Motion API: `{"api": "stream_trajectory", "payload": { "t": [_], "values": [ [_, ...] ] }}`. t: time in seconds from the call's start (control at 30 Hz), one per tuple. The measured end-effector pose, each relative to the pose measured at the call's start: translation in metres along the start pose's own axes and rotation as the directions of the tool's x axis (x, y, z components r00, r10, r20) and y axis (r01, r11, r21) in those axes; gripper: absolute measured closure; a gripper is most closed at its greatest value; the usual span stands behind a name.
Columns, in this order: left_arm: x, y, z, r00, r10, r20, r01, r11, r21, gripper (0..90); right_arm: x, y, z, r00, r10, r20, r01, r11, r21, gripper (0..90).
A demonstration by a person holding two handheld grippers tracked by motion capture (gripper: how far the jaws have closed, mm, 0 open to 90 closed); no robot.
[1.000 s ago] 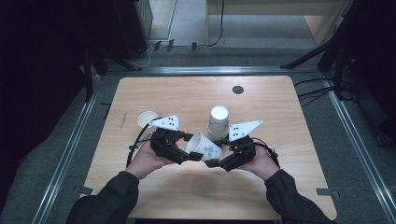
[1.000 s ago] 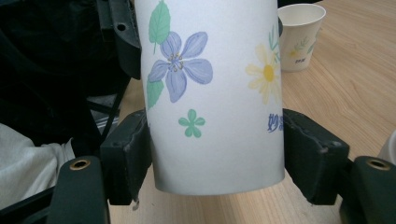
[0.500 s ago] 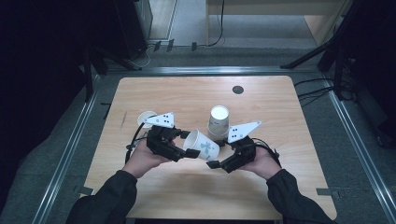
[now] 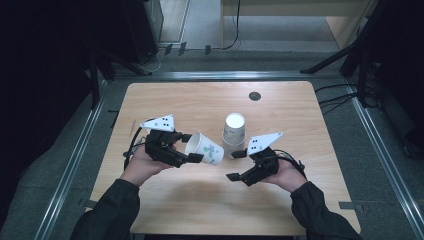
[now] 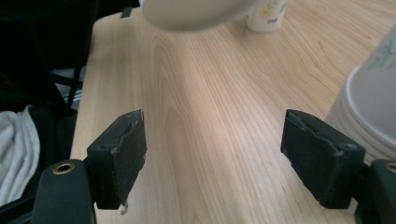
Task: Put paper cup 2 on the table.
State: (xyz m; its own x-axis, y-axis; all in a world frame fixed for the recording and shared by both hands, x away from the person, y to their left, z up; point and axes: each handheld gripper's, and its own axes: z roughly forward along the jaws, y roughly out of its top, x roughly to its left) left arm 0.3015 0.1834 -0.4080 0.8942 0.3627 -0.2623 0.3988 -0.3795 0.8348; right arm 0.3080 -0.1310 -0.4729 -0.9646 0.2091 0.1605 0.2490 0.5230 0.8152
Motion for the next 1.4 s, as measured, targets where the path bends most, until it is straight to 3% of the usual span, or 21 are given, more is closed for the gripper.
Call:
{"api": "stream_trajectory", "payload": {
  "t": [0.33, 0.57, 0.67, 0.93, 1.03, 1.17, 1.4],
  "values": [
    [0.007, -0.002, -0.012, 0.9992, -0.016, -0.036, 0.018, 0.9974, 0.07, 24.9, 0.0, -0.006, -0.007, 0.9978, 0.018, 0.064, -0.02, 1.0, 0.024, 21.8],
    [0.011, -0.006, -0.021, 0.9953, -0.009, -0.096, 0.02, 0.9936, 0.112, 24.9, 0.009, -0.009, -0.016, 0.9948, -0.043, 0.092, 0.038, 0.998, 0.052, 21.8],
    [0.011, -0.01, -0.023, 0.9929, 0.006, -0.119, 0.012, 0.9889, 0.148, 24.9, 0.01, -0.012, -0.02, 0.9929, -0.041, 0.111, 0.034, 0.998, 0.06, 21.8],
    [0.015, -0.018, -0.024, 0.993, 0.004, -0.118, 0.022, 0.9762, 0.216, 24.9, 0.002, -0.018, -0.03, 0.9889, -0.008, 0.148, 0.0, 0.999, 0.054, 21.1],
    [0.016, -0.02, -0.025, 0.9912, 0.015, -0.132, 0.017, 0.9713, 0.237, 24.9, -0.006, -0.021, -0.033, 0.9771, 0.013, 0.212, -0.024, 0.999, 0.047, 21.1],
    [0.017, -0.021, -0.03, 0.9884, 0.024, -0.15, 0.016, 0.9662, 0.257, 24.9, -0.016, -0.026, -0.04, 0.9668, 0.072, 0.245, -0.079, 0.997, 0.02, 21.1],
    [0.022, -0.029, -0.042, 0.9831, 0.015, -0.183, 0.038, 0.9582, 0.284, 24.9, -0.022, -0.029, -0.048, 0.9609, 0.087, 0.263, -0.094, 0.995, 0.013, 21.2]
  ]
}}
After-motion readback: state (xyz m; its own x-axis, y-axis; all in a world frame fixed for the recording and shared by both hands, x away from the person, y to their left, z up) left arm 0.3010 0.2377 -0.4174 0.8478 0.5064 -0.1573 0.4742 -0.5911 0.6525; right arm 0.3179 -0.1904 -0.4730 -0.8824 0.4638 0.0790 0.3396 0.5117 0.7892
